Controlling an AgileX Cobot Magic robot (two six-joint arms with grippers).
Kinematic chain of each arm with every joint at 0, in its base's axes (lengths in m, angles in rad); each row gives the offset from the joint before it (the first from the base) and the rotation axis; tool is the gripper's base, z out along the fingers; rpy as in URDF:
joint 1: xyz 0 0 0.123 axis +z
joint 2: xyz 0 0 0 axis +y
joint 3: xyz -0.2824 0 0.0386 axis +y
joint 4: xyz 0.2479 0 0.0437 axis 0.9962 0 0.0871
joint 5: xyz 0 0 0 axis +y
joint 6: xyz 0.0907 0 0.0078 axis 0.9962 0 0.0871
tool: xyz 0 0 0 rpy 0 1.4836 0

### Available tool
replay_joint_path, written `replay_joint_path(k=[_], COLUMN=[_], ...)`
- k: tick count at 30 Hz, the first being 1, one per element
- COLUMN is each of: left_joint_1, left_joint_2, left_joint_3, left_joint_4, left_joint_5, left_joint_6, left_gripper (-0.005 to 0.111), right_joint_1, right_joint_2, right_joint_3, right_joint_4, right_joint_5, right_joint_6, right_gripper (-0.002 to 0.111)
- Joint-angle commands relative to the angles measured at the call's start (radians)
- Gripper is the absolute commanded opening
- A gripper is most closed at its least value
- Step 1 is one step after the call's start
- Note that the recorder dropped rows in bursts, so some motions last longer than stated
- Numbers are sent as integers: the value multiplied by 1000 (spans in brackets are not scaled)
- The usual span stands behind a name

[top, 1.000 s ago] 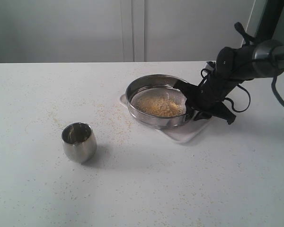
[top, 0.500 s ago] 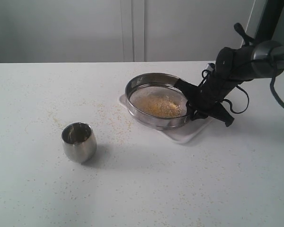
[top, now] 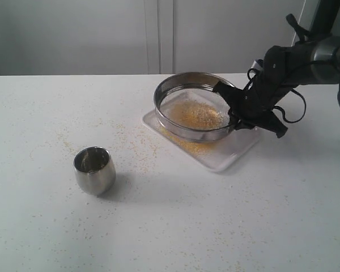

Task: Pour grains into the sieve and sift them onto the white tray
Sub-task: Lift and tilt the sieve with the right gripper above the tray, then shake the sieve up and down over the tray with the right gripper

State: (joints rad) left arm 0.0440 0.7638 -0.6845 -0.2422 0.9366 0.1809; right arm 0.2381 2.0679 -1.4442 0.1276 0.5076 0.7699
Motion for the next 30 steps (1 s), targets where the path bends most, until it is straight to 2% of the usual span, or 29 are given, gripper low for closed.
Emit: replay_joint_path(k=[1, 4, 6, 11, 14, 16, 19, 22, 24, 27, 28, 30], left_joint_1=[2, 2, 2, 2, 2, 2, 2, 2, 2, 2, 2, 2], left_joint_2=[-7, -7, -7, -7, -7, -7, -7, -7, -7, -7, -7, -7], left_joint_3=[7, 7, 7, 7, 7, 7, 7, 7, 7, 7, 7, 7], left_joint_4=[-12, -12, -12, -12, -12, -12, -12, -12, -12, -12, -12, -12], left_joint_5=[14, 14, 14, 14, 12, 8, 4, 0, -2, -2, -2, -2], left_joint_6=[3, 3, 3, 3, 3, 3, 3, 3, 3, 3, 3, 3], left_gripper=[0, 0, 0, 0, 0, 0, 0, 0, 0, 0, 0, 0], right_joint_1=[0, -33, -40, -13, -21, -40, -47, -32, -37, -52, -52, -28], right_joint_2=[-4, -7, -8, 2, -14, -18, -18, -18, -32, -42, -39, -27], right_joint_3=[-67, -79, -79, -82, -83, -81, -79, -79, -81, -78, -78, -78], right_joint_4=[36, -100, -134, 26, -30, -78, -10, 87, 30, -51, -44, 7], right_joint_5=[-60, 113, 166, 8, 107, 176, 137, 96, 159, 266, 196, 22], right_joint_6=[24, -9, 7, 4, -144, -107, 1, -109, -234, -147, -23, 7], right_gripper=[0, 0, 0, 0, 0, 0, 0, 0, 0, 0, 0, 0])
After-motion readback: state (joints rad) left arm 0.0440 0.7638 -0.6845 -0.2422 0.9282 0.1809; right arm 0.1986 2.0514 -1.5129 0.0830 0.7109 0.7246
